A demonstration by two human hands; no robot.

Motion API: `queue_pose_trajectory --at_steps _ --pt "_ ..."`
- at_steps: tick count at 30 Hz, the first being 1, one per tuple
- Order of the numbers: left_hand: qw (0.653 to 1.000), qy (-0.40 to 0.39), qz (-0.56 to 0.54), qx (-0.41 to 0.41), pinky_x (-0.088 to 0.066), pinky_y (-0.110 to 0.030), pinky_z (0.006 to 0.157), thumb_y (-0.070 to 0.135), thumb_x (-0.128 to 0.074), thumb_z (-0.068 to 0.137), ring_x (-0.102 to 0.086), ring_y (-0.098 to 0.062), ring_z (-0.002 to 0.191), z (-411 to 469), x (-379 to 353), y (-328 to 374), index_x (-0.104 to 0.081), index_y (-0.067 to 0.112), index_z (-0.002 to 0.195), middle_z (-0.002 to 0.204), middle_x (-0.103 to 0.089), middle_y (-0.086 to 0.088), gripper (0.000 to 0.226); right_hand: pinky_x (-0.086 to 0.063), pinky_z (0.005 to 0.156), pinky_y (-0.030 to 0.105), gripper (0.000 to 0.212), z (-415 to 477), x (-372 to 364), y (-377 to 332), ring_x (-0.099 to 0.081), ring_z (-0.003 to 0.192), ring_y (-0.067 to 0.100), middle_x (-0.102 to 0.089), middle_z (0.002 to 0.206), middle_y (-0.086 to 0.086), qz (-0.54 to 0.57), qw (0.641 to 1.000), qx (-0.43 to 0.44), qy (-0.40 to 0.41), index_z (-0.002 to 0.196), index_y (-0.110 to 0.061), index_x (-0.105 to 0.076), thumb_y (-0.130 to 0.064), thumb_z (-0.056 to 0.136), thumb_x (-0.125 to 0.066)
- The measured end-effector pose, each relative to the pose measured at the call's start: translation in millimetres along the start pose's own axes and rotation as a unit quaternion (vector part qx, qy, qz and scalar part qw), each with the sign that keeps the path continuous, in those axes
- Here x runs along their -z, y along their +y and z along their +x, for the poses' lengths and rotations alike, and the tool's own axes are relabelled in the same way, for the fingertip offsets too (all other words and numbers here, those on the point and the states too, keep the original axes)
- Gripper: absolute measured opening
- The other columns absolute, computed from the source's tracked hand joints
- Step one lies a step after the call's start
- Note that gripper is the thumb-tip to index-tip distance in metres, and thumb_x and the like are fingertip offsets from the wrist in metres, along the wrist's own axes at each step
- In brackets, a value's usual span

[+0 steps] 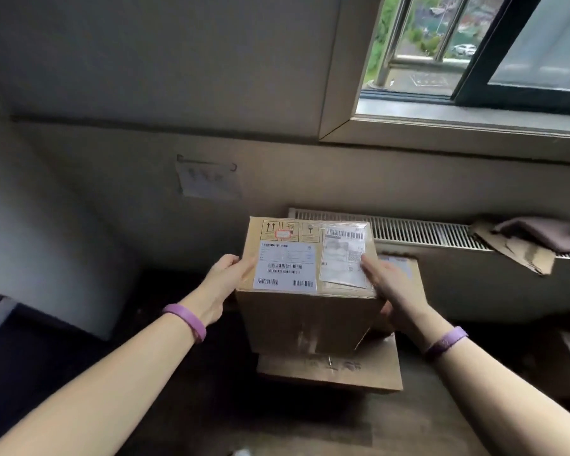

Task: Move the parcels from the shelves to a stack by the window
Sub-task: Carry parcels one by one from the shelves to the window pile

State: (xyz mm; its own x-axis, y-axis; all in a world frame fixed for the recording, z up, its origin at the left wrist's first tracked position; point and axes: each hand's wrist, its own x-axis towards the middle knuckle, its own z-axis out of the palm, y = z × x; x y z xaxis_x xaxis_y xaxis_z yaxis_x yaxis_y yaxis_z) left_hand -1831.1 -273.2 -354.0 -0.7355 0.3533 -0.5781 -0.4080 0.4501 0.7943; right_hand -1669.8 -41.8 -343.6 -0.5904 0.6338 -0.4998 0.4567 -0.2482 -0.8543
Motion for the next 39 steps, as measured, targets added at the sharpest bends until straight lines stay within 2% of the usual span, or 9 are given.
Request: queue_pose_trajectory --at_steps 3,5,7,10,12,14,20,31,39 --pt "0.999 -0.010 -0.003 0.035 -0.047 -0.037 0.090 0.042 -0.066 0.090 -0.067 -0.016 0.099 20.2 -9.9 -30.8 -0.060 0.021 0.105 0.098 -0.076 0.003 0.027 -0.045 0.045 0.017 0.022 21.6 -1.6 45.3 -0.066 0.053 0.009 -0.072 0.066 0.000 0.027 0.998 -0.045 -0.020 0.082 -0.010 -0.068 -0.025 0.097 -0.061" --pt "0.999 -0.014 -0.006 0.052 -0.046 -0.032 0.075 0.034 -0.065 0.092 -0.068 -0.016 0.098 34.9 -17.1 -50.9 -0.060 0.020 0.107 0.101 -0.075 0.001 0.021 -0.042 0.039 0.015 0.017 35.7 -1.9 73.4 -0.064 0.047 0.007 -0.070 0.059 -0.003 0.042 0.997 -0.060 -0.021 0.083 -0.006 -0.067 -0.017 0.096 -0.063" --pt "0.997 -0.013 -0.009 0.076 -0.045 -0.032 0.069 0.030 -0.065 0.093 -0.069 -0.017 0.095 50.1 -24.3 -71.4 -0.060 0.020 0.107 0.100 -0.076 0.001 0.018 -0.045 0.042 0.017 0.012 49.9 -3.1 99.5 -0.068 0.057 0.010 -0.074 0.070 0.001 0.046 0.995 -0.083 -0.021 0.093 -0.005 -0.069 -0.014 0.096 -0.063" --pt "0.992 -0.023 -0.003 0.121 -0.046 -0.034 0.067 0.027 -0.065 0.093 -0.071 -0.017 0.091 75.9 -35.6 -105.1 -0.061 0.025 0.105 0.091 -0.077 0.005 0.013 -0.059 0.073 0.033 0.018 76.7 -6.4 143.4 -0.073 0.093 0.026 -0.076 0.103 0.012 0.037 0.992 -0.119 -0.019 0.109 -0.003 -0.069 -0.012 0.096 -0.062" --pt "0.990 -0.025 -0.001 0.138 -0.049 -0.035 0.066 0.025 -0.065 0.094 -0.071 -0.016 0.090 86.8 -40.9 -122.9 -0.060 0.026 0.106 0.091 -0.077 0.006 0.014 -0.054 0.097 0.047 0.024 86.7 -9.2 162.7 -0.070 0.105 0.032 -0.074 0.111 0.016 0.031 0.989 -0.142 -0.011 0.118 0.000 -0.065 -0.009 0.096 -0.061" --pt "0.988 -0.023 0.000 0.150 -0.050 -0.034 0.063 0.024 -0.065 0.094 -0.070 -0.015 0.089 100.7 -48.6 -140.3 -0.059 0.026 0.107 0.092 -0.076 0.008 0.015 -0.049 0.104 0.051 0.031 100.4 -12.3 182.4 -0.067 0.110 0.035 -0.070 0.117 0.020 0.023 0.987 -0.157 -0.002 0.126 0.003 -0.059 -0.005 0.095 -0.061" --pt "0.985 -0.006 0.001 0.174 -0.050 -0.029 0.054 0.019 -0.063 0.095 -0.071 -0.010 0.080 138.2 -70.0 -178.7 -0.058 0.023 0.106 0.093 -0.075 0.008 0.012 -0.050 0.103 0.053 0.037 135.5 -17.6 229.7 -0.066 0.112 0.036 -0.068 0.120 0.020 0.013 0.982 -0.189 0.024 0.128 0.004 -0.055 -0.001 0.092 -0.064" --pt "0.985 -0.005 0.024 0.171 -0.052 -0.026 0.061 0.010 -0.063 0.094 -0.069 -0.012 0.091 174.5 -81.7 -218.7 -0.056 0.016 0.117 0.106 -0.072 0.002 0.025 -0.054 0.083 0.038 0.035 169.9 -25.9 279.4 -0.066 0.094 0.021 -0.067 0.111 0.012 -0.002 0.973 -0.219 0.071 0.123 -0.004 -0.052 0.003 0.091 -0.063" --pt "0.988 0.012 0.007 0.154 -0.053 -0.024 0.061 0.011 -0.060 0.096 -0.069 -0.011 0.091 167.0 -84.8 -220.0 -0.056 0.022 0.107 0.103 -0.071 0.004 0.016 -0.053 0.098 0.048 0.030 165.2 -29.0 278.1 -0.065 0.107 0.027 -0.064 0.117 0.011 -0.016 0.973 -0.220 0.070 0.117 -0.013 -0.049 -0.005 0.092 -0.064"
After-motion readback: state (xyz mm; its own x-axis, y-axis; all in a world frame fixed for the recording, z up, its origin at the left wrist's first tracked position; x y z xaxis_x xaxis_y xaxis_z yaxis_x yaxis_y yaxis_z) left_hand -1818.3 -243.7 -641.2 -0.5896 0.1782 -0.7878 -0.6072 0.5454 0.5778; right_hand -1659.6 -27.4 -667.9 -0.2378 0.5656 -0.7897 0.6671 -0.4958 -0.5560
